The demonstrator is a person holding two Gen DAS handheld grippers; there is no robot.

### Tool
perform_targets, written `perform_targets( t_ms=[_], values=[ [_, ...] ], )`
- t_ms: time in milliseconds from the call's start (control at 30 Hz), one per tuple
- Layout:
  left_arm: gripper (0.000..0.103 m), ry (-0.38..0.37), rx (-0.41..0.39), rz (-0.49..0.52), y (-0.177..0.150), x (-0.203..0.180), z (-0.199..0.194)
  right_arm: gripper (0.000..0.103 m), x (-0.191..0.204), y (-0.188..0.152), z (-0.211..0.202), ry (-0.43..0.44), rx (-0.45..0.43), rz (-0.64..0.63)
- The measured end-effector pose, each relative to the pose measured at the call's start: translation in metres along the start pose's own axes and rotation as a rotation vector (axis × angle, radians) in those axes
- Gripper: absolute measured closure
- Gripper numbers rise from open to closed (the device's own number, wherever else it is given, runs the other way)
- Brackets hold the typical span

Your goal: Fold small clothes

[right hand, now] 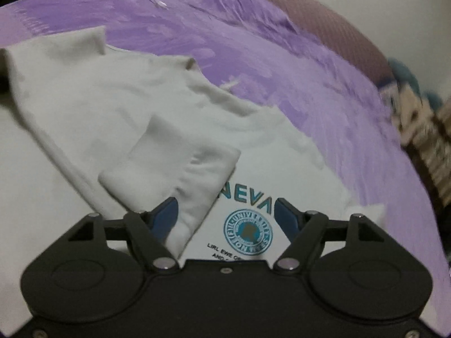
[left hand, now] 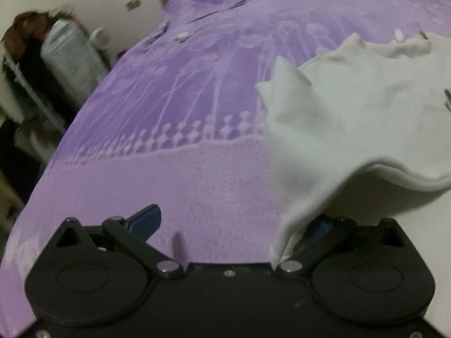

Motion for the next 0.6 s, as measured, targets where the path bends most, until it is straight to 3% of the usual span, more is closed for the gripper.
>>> perform_targets(
  t_ms=[100,200,300,533,567,600],
  values=[
    [0.000,-0.057,-0.026,-0.019,0.000,0.009,0.014,0.028,-0.008,-0.004,-0.009,0.066,-0.057,0.045],
    [0.000,-0.068,-0.015,-0.076,-0.001,0.017,0.011,0.028,-0.005,-0.008,-0.017,0.077,-0.088,0.009],
    [0.000,-0.073,-0.055,-0.049,-0.005,0.013,0.011,0.028,-0.004,-0.007,-0.026,0.115,-0.125,0.011],
    [0.000,-0.103,-0.051,-0.120,-0.002,0.010,0.016,0.029,0.024,-0.006,-0.011,0.151,-0.079,-0.085],
    [0.000,-0.099,-0.057,-0.112,0.001,0.007,0.018,0.032,0.024,-0.006,-0.008,0.141,-0.084,-0.075],
    [0.000,-0.091,-0.062,-0.103,0.004,0.004,0.019,0.050,0.024,-0.003,-0.002,0.122,-0.085,-0.058]
  ],
)
Point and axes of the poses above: each gripper's, at about its wrist camera, not at the fingertips, and z roughly the way its jaws point, x to its left, y to its top, the point moved 2 cm from there along z, roughly the way its jaws point, and after that the axes turned 1 degree about -x, right-handed, at the moved point
